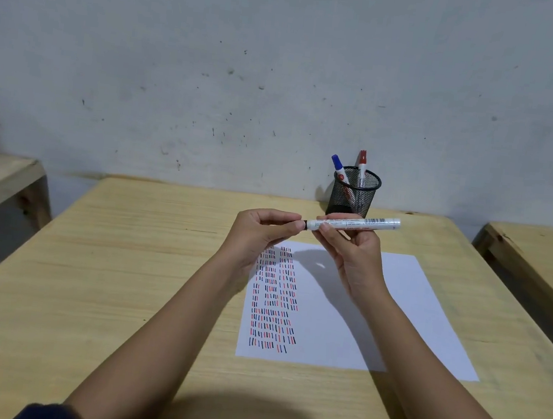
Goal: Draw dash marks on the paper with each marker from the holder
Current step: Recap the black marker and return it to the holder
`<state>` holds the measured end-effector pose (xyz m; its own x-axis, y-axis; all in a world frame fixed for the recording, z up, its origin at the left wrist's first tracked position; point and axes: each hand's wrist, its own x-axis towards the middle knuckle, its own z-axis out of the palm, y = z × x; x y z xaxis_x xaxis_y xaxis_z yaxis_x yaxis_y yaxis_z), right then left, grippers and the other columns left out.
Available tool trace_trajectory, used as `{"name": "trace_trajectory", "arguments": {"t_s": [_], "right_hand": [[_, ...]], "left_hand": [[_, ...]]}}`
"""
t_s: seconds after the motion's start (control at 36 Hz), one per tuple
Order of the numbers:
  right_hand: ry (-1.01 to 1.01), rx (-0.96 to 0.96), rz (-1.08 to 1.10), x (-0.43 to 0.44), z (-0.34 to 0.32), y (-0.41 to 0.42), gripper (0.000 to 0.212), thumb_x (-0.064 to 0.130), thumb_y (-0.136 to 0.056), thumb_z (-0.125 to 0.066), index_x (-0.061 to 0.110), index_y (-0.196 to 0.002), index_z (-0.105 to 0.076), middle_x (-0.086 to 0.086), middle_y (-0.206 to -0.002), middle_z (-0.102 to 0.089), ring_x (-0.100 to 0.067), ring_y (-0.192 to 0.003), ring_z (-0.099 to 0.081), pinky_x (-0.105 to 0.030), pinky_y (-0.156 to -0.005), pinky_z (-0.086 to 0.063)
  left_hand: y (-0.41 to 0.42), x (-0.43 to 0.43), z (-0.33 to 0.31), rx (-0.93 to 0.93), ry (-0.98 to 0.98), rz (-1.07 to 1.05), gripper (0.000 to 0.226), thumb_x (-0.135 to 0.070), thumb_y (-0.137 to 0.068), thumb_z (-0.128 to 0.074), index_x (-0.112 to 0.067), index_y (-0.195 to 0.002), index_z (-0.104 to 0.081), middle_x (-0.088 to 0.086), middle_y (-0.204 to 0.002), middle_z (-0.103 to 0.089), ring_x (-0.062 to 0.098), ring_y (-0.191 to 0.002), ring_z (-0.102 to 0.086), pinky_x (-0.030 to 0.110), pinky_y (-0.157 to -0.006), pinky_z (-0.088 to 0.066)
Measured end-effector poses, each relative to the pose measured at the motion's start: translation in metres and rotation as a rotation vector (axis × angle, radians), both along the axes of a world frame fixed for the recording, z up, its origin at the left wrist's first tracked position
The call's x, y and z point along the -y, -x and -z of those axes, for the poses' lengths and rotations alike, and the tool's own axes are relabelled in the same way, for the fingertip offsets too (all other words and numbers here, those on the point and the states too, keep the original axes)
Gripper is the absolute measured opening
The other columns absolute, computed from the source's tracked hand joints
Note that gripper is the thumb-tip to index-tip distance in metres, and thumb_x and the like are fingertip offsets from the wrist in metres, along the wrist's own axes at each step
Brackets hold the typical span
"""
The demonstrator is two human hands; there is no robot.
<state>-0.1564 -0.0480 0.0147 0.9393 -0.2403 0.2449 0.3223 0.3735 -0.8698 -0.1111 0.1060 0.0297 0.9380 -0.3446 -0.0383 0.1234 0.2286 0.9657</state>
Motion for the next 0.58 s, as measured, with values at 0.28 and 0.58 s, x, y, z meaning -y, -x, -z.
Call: {"name": "trace_trajectory", "arguments": {"t_s": [0.28,0.58], "right_hand": [[-0.019,-0.074,-0.035,0.003,0.0,0.006,0.014,-0.004,-0.081,-0.06,0.006,-0.091,-0.06,-0.008,-0.087,-0.068,-0.018,-0.088,-0.068,-0.022,-0.083,-0.056],[0.388,-0.13,0.027,0.034,-0.022,0.013,0.018,-0.001,-0.068,-0.075,0.014,-0.078,-0.074,-0.005,-0.085,-0.074,-0.014,-0.078,-0.067,-0.022,-0.077,-0.055]], "left_hand": [[0.003,-0.003,-0.003,0.051,-0.087,0.019,0.014,-0.006,-0.068,-0.078,-0.013,-0.08,-0.075,0.005,-0.083,-0.073,0.014,-0.077,-0.069,0.023,-0.082,-0.054],[-0.018,-0.015,-0.03,0.112,0.055,-0.076,0.017,0.007,-0.073,-0.07,-0.004,-0.086,-0.069,0.0,-0.069,-0.074,0.01,-0.069,-0.07,0.018,-0.078,-0.057]]}}
